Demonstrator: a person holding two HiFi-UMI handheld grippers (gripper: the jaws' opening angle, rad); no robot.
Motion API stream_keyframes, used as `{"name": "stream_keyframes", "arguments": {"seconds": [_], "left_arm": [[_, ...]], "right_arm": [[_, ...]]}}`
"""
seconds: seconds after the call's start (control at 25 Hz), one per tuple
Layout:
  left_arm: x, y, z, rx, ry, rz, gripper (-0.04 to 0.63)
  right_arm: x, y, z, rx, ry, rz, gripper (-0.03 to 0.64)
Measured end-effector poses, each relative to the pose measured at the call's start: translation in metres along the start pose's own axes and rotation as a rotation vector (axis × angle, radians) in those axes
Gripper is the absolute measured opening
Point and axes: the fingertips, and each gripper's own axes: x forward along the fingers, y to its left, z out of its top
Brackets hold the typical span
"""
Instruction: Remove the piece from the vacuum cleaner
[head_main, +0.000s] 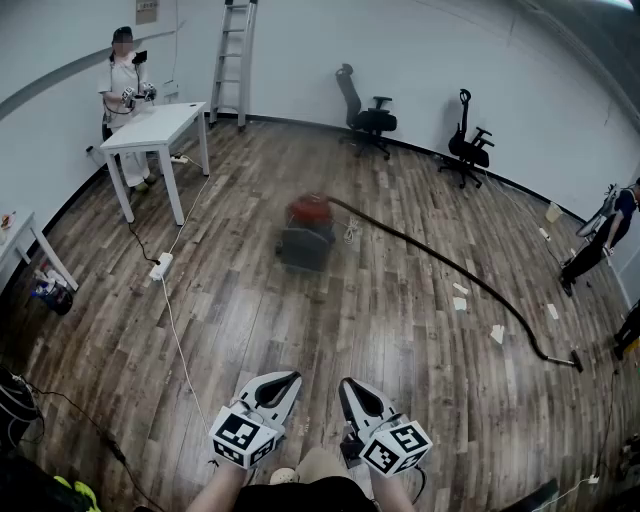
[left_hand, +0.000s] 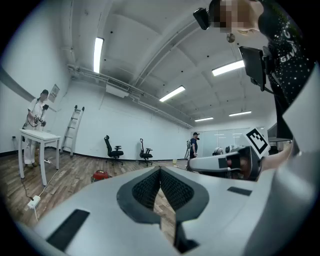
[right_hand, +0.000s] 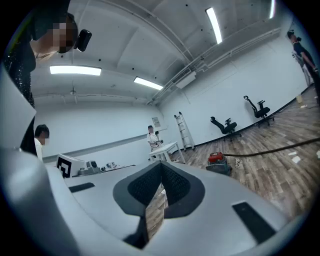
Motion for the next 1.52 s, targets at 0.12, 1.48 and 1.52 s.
{"name": "stream_keyframes", "arguments": {"seconds": [0.12, 1.48, 1.52], "left_arm": [[0.007, 0.011, 0.000, -0.007, -0.001, -0.009, 0.009], [0.285, 0.261, 0.033, -0.033, 0.034, 0.167, 0.011], [0.287, 0.264, 0.033, -0.034, 0.037, 0.166, 0.011]], "right_arm": [[0.015, -0.008, 0.001, 0.009, 0.002, 0.002, 0.012], [0.304, -0.258, 0.099, 0.017, 0.080, 0.134, 0.012], [0.308, -0.262, 0.100, 0.021, 0.080, 0.130, 0.012]]}}
